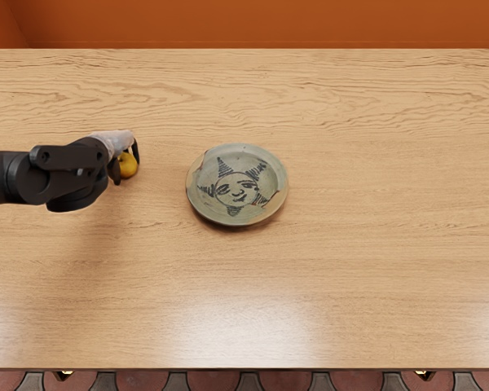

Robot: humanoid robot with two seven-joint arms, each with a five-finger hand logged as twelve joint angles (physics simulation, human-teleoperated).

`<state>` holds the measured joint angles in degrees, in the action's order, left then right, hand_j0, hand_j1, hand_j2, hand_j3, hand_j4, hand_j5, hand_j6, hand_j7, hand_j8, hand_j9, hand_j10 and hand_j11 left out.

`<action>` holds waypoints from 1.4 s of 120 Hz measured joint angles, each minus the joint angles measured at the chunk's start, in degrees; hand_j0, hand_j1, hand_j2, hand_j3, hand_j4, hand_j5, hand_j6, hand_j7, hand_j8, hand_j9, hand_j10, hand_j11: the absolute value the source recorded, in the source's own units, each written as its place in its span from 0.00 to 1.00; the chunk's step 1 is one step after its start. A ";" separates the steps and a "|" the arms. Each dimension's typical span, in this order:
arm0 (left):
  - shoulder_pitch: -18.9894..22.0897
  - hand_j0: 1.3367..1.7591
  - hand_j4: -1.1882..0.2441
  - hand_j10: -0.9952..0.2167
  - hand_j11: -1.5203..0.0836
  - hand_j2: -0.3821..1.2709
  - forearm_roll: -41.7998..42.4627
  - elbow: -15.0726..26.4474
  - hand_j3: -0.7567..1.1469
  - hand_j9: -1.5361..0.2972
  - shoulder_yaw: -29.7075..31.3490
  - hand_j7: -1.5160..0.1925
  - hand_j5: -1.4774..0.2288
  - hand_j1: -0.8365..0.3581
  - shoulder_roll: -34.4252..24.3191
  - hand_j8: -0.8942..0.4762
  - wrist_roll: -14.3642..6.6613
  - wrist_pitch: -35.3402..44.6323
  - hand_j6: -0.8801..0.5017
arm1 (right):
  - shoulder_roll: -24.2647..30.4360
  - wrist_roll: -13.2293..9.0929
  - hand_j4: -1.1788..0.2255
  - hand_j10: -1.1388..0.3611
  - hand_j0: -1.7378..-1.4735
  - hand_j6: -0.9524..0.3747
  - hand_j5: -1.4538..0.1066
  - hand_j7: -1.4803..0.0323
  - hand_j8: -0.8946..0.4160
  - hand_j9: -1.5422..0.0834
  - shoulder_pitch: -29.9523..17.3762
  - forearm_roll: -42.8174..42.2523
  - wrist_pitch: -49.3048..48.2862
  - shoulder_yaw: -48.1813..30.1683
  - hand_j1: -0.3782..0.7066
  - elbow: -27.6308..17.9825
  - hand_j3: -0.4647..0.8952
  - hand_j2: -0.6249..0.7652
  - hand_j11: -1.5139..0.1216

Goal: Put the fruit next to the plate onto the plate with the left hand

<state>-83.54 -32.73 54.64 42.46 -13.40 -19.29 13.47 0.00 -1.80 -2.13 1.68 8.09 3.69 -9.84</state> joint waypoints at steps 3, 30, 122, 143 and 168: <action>-0.21 0.76 0.46 0.33 0.46 0.30 0.05 0.05 0.47 0.41 -0.02 0.38 0.41 0.44 -0.08 0.28 0.01 -0.01 0.37 | 0.00 0.00 0.82 0.74 0.30 0.70 0.91 0.95 0.66 0.93 0.00 0.00 0.00 0.00 0.06 0.00 0.34 0.45 0.90; -3.78 0.76 0.42 0.32 0.45 0.38 0.76 1.70 0.42 0.40 -0.37 0.40 0.40 0.45 -1.59 0.24 0.06 -0.61 0.30 | 0.00 0.01 0.82 0.74 0.30 0.70 0.91 0.95 0.66 0.93 -0.02 -0.01 0.00 0.00 0.06 0.00 0.34 0.45 0.90; -14.40 0.76 0.41 0.32 0.45 0.43 7.84 12.63 0.40 0.40 -5.80 0.42 0.39 0.44 0.11 0.23 0.05 -6.53 0.29 | 0.00 0.02 0.82 0.74 0.30 0.70 0.91 0.95 0.66 0.93 -0.02 -0.01 0.00 0.00 0.06 0.00 0.34 0.45 0.90; -14.61 0.76 0.41 0.32 0.45 0.43 8.81 13.44 0.40 0.40 -7.38 0.42 0.40 0.44 1.16 0.23 0.06 -7.98 0.28 | 0.00 0.01 0.82 0.74 0.30 0.70 0.91 0.95 0.66 0.93 -0.01 -0.01 0.00 0.00 0.06 0.00 0.34 0.45 0.90; -14.48 0.76 0.40 0.32 0.45 0.43 9.09 13.90 0.40 0.40 -8.59 0.42 0.40 0.45 3.66 0.22 0.05 -8.31 0.28 | 0.00 0.01 0.82 0.74 0.30 0.70 0.91 0.95 0.66 0.93 -0.01 -0.01 0.00 0.00 0.06 0.00 0.34 0.45 0.90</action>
<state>-98.02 -23.65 68.54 33.87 -9.74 -19.25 5.16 0.00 -1.79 -2.13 1.67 8.09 3.69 -9.84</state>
